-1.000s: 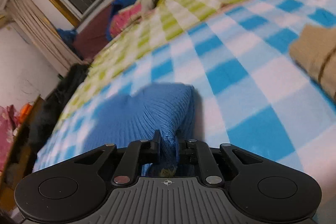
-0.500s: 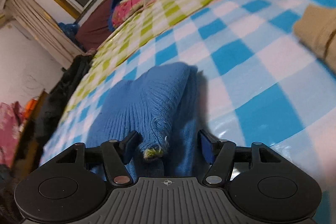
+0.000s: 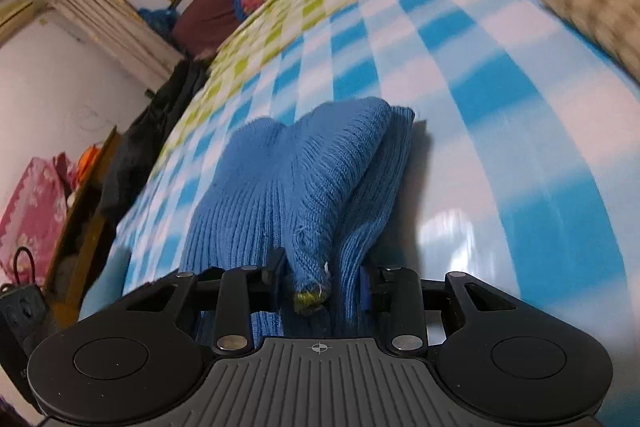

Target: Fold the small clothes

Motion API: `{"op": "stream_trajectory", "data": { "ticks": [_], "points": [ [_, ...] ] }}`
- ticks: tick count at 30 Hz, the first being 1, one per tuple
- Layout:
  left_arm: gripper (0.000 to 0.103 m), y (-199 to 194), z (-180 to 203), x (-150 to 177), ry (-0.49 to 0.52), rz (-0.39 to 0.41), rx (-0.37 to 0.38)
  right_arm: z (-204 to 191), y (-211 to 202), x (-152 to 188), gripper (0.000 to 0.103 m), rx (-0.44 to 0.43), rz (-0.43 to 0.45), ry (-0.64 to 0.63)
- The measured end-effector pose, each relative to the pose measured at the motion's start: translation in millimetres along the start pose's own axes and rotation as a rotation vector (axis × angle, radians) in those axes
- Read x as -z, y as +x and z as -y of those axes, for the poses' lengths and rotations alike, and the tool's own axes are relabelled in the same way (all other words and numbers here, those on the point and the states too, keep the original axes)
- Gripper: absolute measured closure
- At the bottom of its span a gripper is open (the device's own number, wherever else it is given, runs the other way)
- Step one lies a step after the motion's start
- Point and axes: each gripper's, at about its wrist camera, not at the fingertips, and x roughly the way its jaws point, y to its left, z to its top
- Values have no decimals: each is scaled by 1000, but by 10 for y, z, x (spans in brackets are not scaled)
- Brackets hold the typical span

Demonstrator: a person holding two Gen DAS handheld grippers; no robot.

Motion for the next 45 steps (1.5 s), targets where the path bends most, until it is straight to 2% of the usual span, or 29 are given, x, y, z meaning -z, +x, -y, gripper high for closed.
{"op": "stream_trajectory", "data": {
  "ticks": [1, 3, 7, 11, 13, 14, 18, 24, 28, 34, 39, 42, 45],
  "points": [
    [37, -59, 48, 54, 27, 6, -13, -1, -59, 110, 65, 0, -7, 1],
    [37, -142, 123, 107, 78, 24, -46, -14, -167, 240, 54, 25, 8, -14],
    [36, -201, 139, 38, 78, 40, -78, 16, -405, 263, 52, 30, 119, 26],
    [36, -105, 130, -77, 52, 66, -138, 17, -392, 99, 53, 26, 183, 46],
    [36, -18, 117, -90, 38, 51, -164, -23, -267, 25, 66, 37, 172, 13],
    [36, 9, 113, -80, 28, 44, -168, -37, -209, 14, 76, 57, 168, -2],
    [33, 52, 138, -28, 24, 35, -186, 32, -96, 11, 86, 87, 171, -26],
    [31, 20, 215, -62, 21, 27, -230, 154, -126, 17, 86, 76, 164, -3],
    [31, -60, 292, -69, 39, 34, -261, 15, -258, 60, 78, 112, 194, -70],
    [31, -137, 324, -38, 16, 20, -292, -238, -502, 186, 78, 139, 255, -175],
    [31, -148, 350, -16, -9, -15, -300, -417, -395, 339, 78, 142, 188, -244],
    [30, -133, 360, 8, -16, -29, -294, -442, -297, 417, 78, 216, 168, -283],
    [30, -143, 387, 32, -20, -35, -288, -382, -299, 419, 78, 232, 160, -246]
  ]
}}
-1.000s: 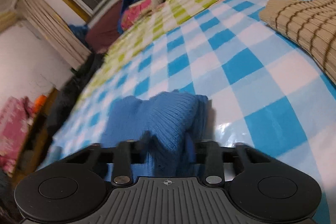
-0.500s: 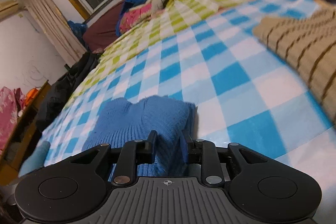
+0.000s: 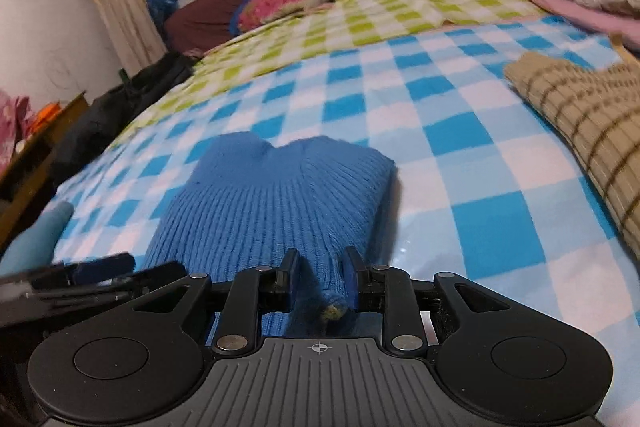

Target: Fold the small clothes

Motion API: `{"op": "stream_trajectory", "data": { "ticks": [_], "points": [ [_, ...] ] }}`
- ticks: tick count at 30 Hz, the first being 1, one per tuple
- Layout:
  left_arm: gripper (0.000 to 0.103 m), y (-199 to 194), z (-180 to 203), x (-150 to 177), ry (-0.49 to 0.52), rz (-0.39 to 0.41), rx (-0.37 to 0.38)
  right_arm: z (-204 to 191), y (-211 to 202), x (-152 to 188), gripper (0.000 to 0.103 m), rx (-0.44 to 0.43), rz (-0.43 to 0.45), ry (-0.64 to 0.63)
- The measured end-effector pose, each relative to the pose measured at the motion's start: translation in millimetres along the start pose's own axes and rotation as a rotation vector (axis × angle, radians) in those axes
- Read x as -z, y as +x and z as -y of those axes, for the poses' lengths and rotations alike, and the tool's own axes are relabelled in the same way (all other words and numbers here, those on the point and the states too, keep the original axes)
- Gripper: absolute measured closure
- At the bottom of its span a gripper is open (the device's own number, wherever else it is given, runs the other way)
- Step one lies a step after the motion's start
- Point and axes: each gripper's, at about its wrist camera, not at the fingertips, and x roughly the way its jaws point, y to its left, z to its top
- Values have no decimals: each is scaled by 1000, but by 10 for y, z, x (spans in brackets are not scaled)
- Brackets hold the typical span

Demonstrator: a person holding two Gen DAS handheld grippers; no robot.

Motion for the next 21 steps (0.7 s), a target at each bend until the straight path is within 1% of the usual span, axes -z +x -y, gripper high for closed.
{"op": "stream_trajectory", "data": {
  "ticks": [4, 9, 12, 17, 21],
  "points": [
    [30, -46, 22, 50, 2, -7, 5, -30, -156, 37, 78, 14, 23, 12],
    [30, -84, 40, 143, 4, -22, 17, -174, -260, 177, 78, 54, 38, -39],
    [30, -103, 35, 183, -5, -31, 26, -220, -245, 235, 78, 70, 18, -53],
    [30, -125, 36, 228, -9, -43, 31, -180, -209, 300, 78, 93, -16, -25],
    [30, -156, 28, 258, -18, -43, 42, -201, -264, 350, 78, 104, -15, -22]
  ]
}}
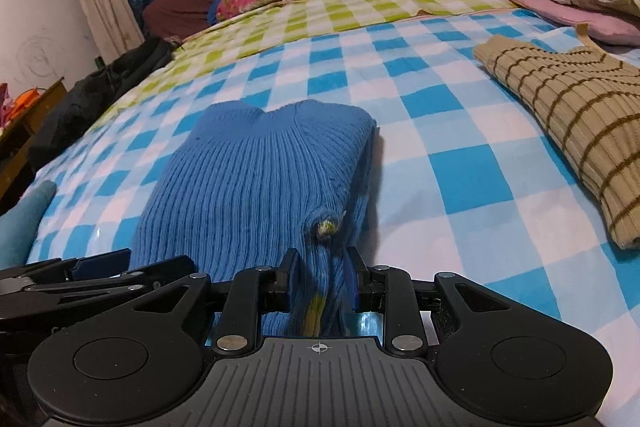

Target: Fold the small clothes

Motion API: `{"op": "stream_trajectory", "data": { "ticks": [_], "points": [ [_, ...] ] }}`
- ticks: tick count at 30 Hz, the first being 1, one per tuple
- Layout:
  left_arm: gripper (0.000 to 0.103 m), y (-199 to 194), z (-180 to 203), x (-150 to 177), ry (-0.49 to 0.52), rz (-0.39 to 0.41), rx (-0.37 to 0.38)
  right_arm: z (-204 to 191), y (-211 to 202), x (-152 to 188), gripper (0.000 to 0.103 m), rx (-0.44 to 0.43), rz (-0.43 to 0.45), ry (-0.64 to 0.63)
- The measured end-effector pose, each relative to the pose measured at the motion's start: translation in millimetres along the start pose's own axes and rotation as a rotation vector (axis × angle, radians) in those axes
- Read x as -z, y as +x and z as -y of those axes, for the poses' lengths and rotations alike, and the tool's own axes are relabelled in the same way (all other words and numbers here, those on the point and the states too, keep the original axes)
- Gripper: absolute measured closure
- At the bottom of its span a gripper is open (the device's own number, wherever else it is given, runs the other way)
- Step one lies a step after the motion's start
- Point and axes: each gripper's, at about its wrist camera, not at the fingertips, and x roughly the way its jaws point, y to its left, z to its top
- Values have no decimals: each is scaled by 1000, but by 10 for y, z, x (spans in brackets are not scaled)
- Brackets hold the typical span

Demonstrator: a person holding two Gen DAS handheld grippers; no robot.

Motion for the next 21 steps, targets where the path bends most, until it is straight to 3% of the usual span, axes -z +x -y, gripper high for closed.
{"op": "stream_trajectory", "data": {
  "ticks": [21],
  "points": [
    [29, -130, -50, 107, -29, -6, 31, -176, -122, 118, 74, 55, -25, -61]
  ]
}}
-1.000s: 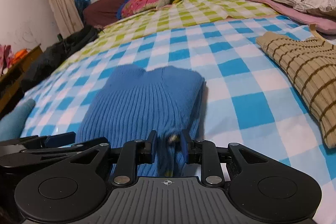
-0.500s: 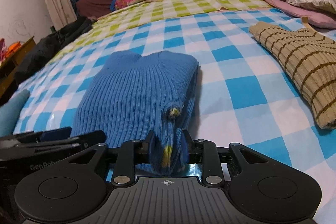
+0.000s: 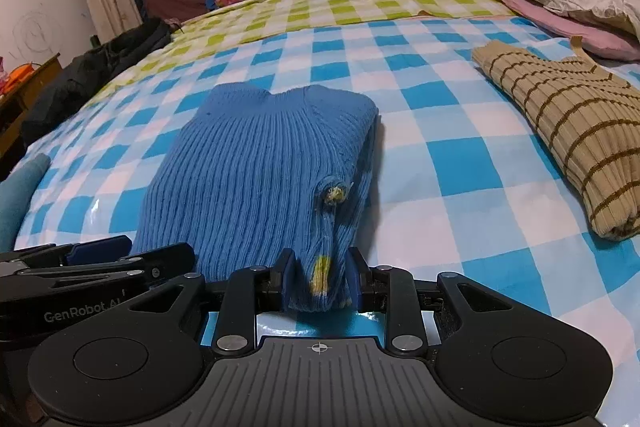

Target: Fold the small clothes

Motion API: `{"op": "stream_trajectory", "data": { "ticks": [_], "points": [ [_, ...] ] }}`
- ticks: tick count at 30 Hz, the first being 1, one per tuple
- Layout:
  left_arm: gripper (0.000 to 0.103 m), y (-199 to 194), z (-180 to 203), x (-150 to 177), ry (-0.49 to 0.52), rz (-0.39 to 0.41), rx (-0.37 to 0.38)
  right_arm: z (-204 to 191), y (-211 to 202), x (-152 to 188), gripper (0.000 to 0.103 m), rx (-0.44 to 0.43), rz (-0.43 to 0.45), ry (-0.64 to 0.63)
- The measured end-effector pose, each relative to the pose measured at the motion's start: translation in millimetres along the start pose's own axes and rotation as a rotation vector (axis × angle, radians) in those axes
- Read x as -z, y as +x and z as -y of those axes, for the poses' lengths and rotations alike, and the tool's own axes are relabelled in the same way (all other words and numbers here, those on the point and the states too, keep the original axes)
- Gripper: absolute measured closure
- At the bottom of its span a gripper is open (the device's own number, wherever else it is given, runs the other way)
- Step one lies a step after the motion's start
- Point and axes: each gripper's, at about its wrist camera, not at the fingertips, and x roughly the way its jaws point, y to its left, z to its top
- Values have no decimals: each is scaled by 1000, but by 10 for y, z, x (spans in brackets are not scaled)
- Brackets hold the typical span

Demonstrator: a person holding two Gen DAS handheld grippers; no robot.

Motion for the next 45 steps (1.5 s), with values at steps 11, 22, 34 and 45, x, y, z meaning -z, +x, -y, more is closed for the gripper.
{"op": "stream_trajectory", "data": {
  "ticks": [11, 22, 34, 45],
  "points": [
    [29, 0, -8, 34, -4, -16, 4, -18, 1, 40, 72, 8, -9, -7],
    [28, 6, 6, 56, -3, -28, 5, -45, -33, 64, 70, 22, -6, -39],
    [28, -4, 22, 76, 3, -32, 7, -79, -26, 155, 64, 19, -35, -57],
    [28, 1, 37, 92, 7, -41, 4, -35, 119, 74, 64, 32, -29, -10]
  ]
}}
